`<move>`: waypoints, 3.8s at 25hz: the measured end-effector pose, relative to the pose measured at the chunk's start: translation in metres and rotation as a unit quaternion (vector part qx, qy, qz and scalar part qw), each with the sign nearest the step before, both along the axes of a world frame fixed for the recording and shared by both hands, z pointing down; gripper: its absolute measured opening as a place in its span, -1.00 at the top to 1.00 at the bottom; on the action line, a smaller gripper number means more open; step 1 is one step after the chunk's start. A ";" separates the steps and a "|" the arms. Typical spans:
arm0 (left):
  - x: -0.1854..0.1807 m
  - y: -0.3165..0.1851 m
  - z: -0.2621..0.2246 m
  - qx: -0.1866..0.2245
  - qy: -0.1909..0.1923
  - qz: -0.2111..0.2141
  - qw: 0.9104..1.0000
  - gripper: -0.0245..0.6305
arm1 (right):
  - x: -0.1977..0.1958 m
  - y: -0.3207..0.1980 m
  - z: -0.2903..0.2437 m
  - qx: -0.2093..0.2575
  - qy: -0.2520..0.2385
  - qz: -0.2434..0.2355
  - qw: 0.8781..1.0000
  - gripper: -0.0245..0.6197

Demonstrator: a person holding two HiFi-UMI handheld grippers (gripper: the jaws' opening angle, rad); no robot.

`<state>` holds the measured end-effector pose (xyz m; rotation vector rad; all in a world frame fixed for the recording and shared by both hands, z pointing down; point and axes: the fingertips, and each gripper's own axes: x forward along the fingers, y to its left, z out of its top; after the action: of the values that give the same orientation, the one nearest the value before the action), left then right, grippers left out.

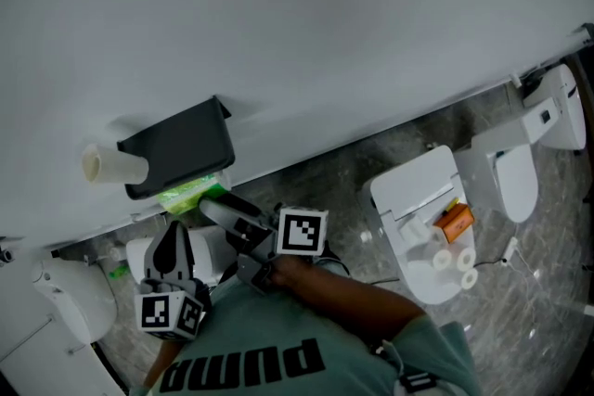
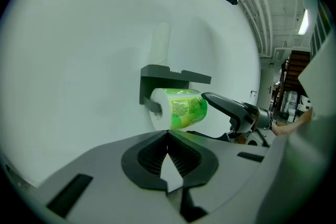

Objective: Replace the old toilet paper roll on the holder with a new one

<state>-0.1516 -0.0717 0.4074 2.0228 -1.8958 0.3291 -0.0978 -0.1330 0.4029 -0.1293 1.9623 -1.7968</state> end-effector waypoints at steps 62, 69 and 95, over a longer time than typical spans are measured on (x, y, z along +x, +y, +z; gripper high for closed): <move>0.280 0.262 -0.058 0.124 0.033 0.159 0.979 0.92 | 0.293 0.295 -0.068 0.469 0.496 0.172 0.710 0.91; 0.381 0.284 -0.060 0.129 0.009 0.163 0.978 0.92 | 0.398 0.321 -0.063 0.477 0.495 0.178 0.704 0.91; 0.422 0.325 -0.034 0.086 -0.012 0.131 0.988 0.92 | 0.439 0.369 -0.036 0.482 0.498 0.125 0.710 0.91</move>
<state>0.2707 0.2534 0.3733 2.4000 -1.7251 0.2635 0.3411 0.2355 0.3668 -1.1131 3.1076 -0.2221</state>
